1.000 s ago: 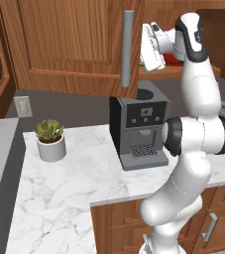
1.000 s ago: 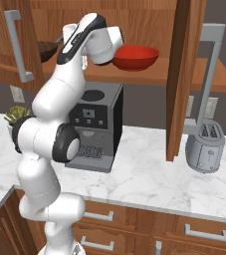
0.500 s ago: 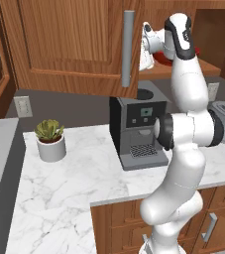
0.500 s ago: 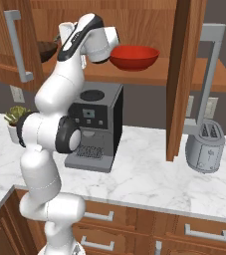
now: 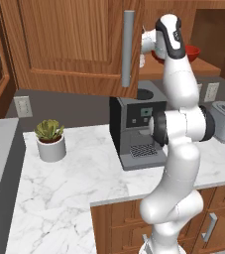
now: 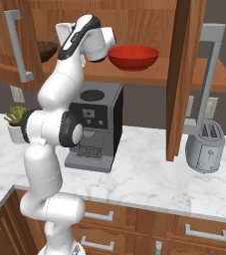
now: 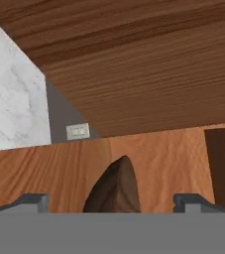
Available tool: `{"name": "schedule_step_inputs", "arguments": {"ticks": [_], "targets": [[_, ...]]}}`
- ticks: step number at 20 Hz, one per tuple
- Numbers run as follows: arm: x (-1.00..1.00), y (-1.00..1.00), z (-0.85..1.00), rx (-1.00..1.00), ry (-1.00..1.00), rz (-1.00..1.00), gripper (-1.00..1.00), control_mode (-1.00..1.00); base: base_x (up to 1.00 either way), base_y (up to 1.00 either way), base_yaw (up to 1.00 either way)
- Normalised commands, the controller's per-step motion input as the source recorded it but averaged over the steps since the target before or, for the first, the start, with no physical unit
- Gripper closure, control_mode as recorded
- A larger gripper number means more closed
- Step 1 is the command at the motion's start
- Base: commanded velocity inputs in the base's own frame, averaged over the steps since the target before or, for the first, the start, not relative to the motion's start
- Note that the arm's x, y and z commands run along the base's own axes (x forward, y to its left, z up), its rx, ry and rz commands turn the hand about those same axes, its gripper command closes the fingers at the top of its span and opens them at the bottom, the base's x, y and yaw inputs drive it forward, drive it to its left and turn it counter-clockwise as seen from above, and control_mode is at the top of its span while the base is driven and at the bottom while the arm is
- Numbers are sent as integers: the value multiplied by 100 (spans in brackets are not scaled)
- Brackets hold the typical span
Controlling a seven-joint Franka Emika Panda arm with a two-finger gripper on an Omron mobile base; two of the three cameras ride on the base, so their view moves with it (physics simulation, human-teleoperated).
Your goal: Move the bowls from the cabinet to the plates on the dining table.
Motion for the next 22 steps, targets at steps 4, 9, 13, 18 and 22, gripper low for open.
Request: {"name": "schedule_step_inputs", "arguments": {"ticks": [4, 9, 13, 18, 22], "targets": [[7, 23, -1, 0, -24, 11, -100, -100, 0, 0, 0], [3, 21, 16, 2, -13, 13, -100, -100, 0, 0, 0], [-4, 9, 35, 3, 0, 15, -100, -100, 0, 0, 0], [-11, 3, 34, 5, 4, 15, -100, -100, 0, 0, 0], [-12, 2, 29, 7, 5, 15, -100, -100, 0, 0, 0]]}}
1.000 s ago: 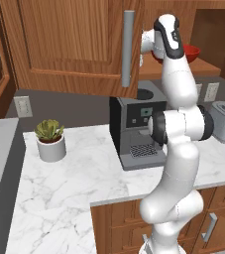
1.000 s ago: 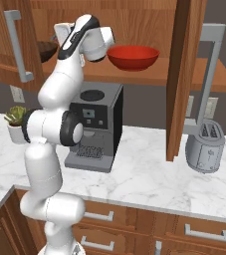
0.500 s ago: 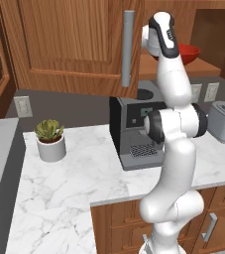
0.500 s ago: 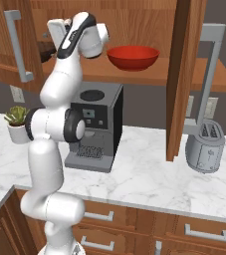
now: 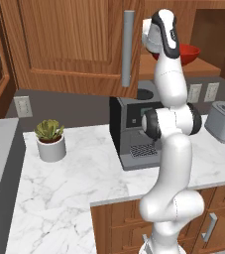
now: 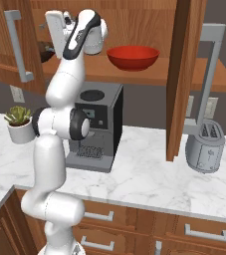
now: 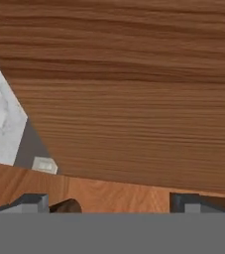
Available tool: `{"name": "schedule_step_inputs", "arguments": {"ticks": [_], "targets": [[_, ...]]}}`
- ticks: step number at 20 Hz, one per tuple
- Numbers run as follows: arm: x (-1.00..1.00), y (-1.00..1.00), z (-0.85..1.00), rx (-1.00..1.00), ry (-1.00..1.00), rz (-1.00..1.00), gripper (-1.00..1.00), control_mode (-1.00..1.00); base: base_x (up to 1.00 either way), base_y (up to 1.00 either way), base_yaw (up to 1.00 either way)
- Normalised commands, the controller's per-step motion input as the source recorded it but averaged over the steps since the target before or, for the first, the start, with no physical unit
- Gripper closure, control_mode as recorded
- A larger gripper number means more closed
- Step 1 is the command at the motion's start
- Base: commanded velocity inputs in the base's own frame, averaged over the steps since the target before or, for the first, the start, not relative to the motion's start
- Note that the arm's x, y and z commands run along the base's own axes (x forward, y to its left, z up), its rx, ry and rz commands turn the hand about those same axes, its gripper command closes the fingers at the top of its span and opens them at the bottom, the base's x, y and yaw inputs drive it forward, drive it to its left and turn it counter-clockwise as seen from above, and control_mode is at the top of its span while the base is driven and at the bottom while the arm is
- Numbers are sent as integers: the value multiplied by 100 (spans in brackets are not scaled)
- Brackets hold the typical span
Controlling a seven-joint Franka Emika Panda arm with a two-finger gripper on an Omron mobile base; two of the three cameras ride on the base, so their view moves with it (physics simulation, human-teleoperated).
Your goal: Move the bowls from the cabinet to the plates on the dining table.
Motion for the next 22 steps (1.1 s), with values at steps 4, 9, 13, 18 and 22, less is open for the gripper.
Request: {"name": "schedule_step_inputs", "arguments": {"ticks": [4, 9, 13, 18, 22], "targets": [[-13, 5, 21, 9, 5, 13, -100, -100, 0, 0, 0], [-16, 14, 14, 9, 4, 11, -100, -100, 0, 0, 0], [-29, 22, 9, 8, 1, 7, -100, -100, 0, 0, 0], [-40, 26, 8, 7, 0, 4, -100, -100, 0, 0, 0], [-40, 16, 14, 7, 0, 6, -100, -100, 0, 0, 0]]}}
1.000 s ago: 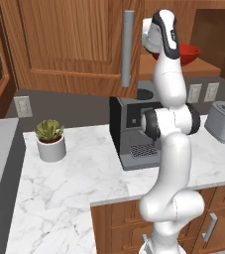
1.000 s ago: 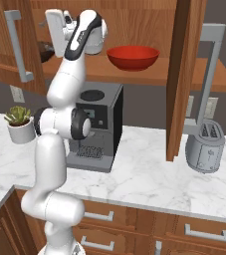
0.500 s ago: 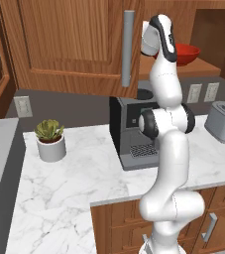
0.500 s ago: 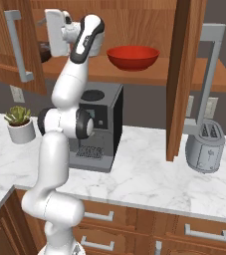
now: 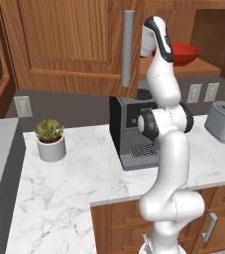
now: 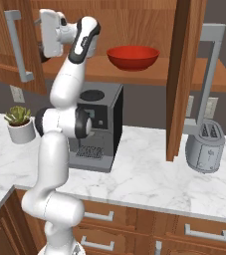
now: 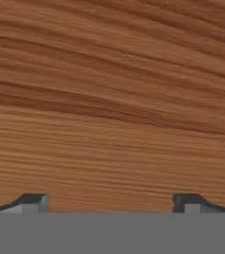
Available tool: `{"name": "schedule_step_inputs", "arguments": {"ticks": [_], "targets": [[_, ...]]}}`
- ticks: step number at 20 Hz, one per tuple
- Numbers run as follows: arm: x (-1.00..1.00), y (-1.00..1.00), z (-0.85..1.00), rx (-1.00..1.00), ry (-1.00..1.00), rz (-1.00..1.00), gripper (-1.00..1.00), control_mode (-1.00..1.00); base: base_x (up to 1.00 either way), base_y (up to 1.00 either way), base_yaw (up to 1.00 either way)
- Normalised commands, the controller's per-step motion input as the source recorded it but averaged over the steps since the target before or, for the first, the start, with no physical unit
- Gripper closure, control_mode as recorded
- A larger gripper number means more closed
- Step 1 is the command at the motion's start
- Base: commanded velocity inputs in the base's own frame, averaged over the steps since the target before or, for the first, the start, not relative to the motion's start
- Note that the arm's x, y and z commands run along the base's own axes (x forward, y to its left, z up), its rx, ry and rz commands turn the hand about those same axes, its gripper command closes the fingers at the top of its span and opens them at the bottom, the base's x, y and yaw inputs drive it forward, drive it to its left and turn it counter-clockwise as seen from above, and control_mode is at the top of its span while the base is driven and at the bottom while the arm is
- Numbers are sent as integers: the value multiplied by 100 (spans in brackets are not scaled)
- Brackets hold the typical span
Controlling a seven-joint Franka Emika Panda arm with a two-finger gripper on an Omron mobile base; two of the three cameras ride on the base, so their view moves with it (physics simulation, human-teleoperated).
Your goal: Move the bowls from the cabinet to the plates on the dining table.
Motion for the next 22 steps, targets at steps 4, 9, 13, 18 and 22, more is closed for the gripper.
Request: {"name": "schedule_step_inputs", "arguments": {"ticks": [4, 9, 13, 18, 22], "targets": [[-43, 9, 18, 7, 0, 7, -100, -100, 0, 0, 0], [-39, -12, 33, 5, -1, 13, -100, -100, 0, 0, 0], [-37, -18, 41, 1, -3, 14, -100, -100, 0, 0, 0], [-36, -20, 44, 0, -5, 14, -100, -100, 0, 0, 0], [-35, -21, 47, 0, -7, 14, -100, -100, 0, 0, 0]]}}
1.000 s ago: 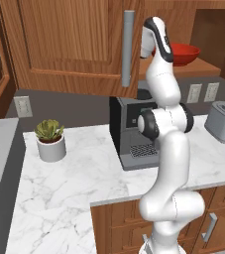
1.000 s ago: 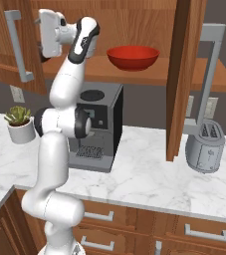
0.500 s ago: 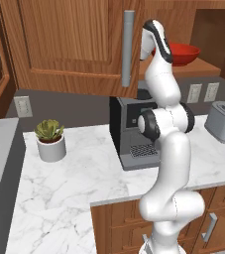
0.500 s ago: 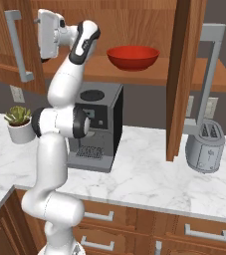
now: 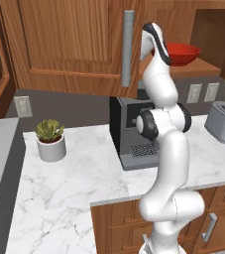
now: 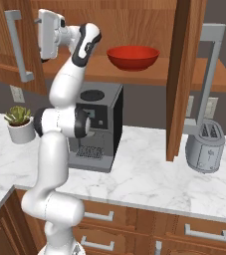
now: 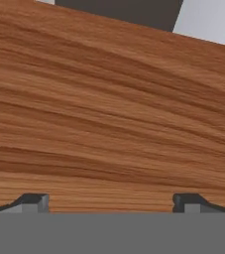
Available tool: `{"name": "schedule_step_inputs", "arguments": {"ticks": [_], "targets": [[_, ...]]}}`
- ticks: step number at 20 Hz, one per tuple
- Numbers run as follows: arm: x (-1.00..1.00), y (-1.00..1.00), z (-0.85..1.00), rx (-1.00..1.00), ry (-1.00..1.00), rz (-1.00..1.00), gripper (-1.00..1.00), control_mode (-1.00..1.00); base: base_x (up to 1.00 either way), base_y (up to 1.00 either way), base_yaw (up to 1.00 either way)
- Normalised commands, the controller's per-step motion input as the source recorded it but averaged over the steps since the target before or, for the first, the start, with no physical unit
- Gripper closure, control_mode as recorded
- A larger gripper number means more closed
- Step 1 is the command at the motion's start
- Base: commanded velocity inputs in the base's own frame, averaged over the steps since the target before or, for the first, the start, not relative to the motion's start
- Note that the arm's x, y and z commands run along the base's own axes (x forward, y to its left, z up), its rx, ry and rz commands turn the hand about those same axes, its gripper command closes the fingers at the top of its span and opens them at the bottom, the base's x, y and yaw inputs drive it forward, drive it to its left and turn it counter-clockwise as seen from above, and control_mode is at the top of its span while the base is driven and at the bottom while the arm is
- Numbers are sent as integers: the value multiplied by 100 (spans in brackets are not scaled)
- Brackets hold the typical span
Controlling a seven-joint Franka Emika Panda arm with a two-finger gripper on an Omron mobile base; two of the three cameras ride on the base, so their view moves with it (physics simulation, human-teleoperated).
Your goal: Move the bowls from the cabinet to the plates on the dining table.
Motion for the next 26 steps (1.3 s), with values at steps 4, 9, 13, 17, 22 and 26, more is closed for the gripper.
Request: {"name": "schedule_step_inputs", "arguments": {"ticks": [4, 9, 13, 17, 22, 26], "targets": [[-37, -21, 47, 0, -7, 13, -100, -100, 0, 0, 0], [-45, -20, 42, 1, -4, 10, -100, -100, 0, 0, 0], [-45, -20, 41, 0, -4, 11, -100, -100, 0, 0, 0], [-51, -15, 37, 1, -5, 7, -100, -100, 0, 0, 0], [-62, -5, 27, 2, -5, 0, -100, -100, 0, 0, 0], [-62, -4, 15, 3, -7, 0, -100, -100, 0, 0, 0]]}}
